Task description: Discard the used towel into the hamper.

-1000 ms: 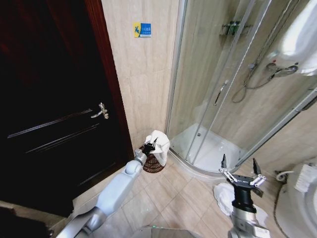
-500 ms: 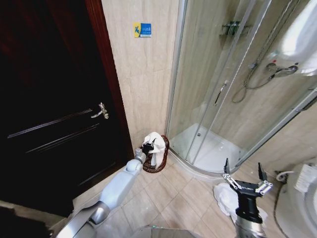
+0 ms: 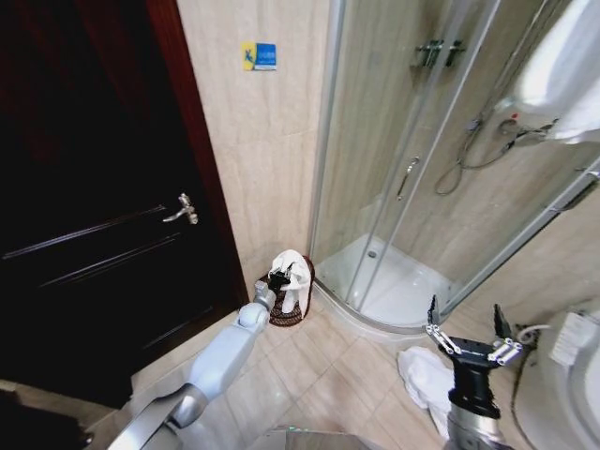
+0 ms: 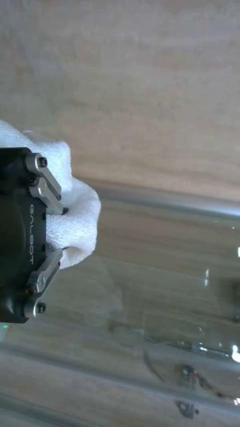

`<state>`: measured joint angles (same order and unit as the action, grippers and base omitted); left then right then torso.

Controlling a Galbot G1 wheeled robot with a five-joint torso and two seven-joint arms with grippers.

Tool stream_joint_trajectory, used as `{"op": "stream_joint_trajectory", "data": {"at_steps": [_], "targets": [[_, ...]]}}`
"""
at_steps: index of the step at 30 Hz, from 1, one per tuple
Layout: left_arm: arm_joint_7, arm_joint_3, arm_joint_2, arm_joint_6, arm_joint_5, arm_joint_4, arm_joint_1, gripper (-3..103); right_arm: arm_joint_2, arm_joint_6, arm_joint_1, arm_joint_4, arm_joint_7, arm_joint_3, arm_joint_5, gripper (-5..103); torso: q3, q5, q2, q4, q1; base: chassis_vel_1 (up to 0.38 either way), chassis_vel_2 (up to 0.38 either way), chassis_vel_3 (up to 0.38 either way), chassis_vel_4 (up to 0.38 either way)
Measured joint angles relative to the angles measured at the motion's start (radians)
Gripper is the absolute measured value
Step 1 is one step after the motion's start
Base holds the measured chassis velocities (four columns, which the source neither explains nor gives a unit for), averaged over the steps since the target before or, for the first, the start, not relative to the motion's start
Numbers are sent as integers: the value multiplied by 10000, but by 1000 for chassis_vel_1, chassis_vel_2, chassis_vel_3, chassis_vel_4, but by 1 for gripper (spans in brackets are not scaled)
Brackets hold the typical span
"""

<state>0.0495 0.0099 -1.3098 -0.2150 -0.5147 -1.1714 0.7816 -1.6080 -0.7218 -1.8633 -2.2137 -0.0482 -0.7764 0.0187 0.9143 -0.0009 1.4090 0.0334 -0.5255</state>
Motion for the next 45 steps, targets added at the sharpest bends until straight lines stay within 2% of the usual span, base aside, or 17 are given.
{"op": "stream_joint_trajectory", "data": {"at_steps": [3, 5, 8, 10, 14, 24, 27, 29, 32, 33, 34, 37, 45], "targets": [[-50, -2, -13, 0, 13, -117, 101, 9, 2, 43, 85, 58, -25, 29, 132, 100, 4, 19, -3, -2, -7, -94, -165, 71, 102], [-126, -6, -17, 0, 44, -334, 270, 9, 2, 101, 206, 89, -76, 69, 295, 100, 2, 2, -2, -4, -3, -33, -22, 21, 2], [-256, -55, 11, 0, 134, -628, 511, 9, 1, 269, 315, 84, -134, 128, 418, 100, 3, 14, -2, 3, -4, 0, 0, 0, 0], [-498, -129, 48, 94, 271, -1043, 870, 9, -2, 377, 424, 27, -155, 195, 510, 100, 2, 4, -1, 7, -2, 51, 80, -13, -59], [-730, -284, 66, 227, 417, -1490, 1319, 9, -2, 462, 534, 1, -162, 256, 581, 100, 1, 8, -1, 4, -2, 26, 96, 19, -72], [-866, -491, 9, 245, 486, -1808, 1723, 9, 0, 543, 645, -64, -158, 350, 638, 100, 2, 12, -2, 2, -5, -144, 124, 144, -126], [-980, -481, -53, 254, 558, -1725, 1703, 9, 0, 412, 647, -62, -100, 389, 679, 100, 5, 6, -5, -3, -15, -175, 152, 167, -166], [-1136, -441, -93, 273, 632, -1570, 1656, 9, 0, 272, 612, -16, -46, 436, 758, 100, 7, 11, -9, 5, -21, -144, 132, 97, -94], [-1268, -376, -126, 292, 697, -1455, 1609, 9, 1, 147, 554, 43, 37, 463, 812, 100, 7, 12, -9, 5, -18, -75, 103, 49, -14], [-1635, -149, -173, 365, 930, -1112, 1448, 9, 0, -253, 453, 235, 216, 495, 1001, 100, 5, 6, -8, -2, -11, 5, 3, -62, -36], [-1635, -149, -173, 365, 930, -1112, 1448, 9, 0, -253, 453, 235, 216, 495, 1001, 100, 5, 6, -8, -2, -11, 5, 3, -62, -36], [-2015, 186, -252, 500, 1159, -383, 1066, 9, 0, -843, 431, 573, 336, 478, 1275, 100, 1, 9, -1, 2, 3, 50, -18, -44, 12], [-2190, 673, -346, 526, 1005, 810, 189, 9, 0, -1003, 491, 918, 349, 485, 1316, 100, 2, 9, -1, 0, -2, 0, 0, 0, 0]]}}
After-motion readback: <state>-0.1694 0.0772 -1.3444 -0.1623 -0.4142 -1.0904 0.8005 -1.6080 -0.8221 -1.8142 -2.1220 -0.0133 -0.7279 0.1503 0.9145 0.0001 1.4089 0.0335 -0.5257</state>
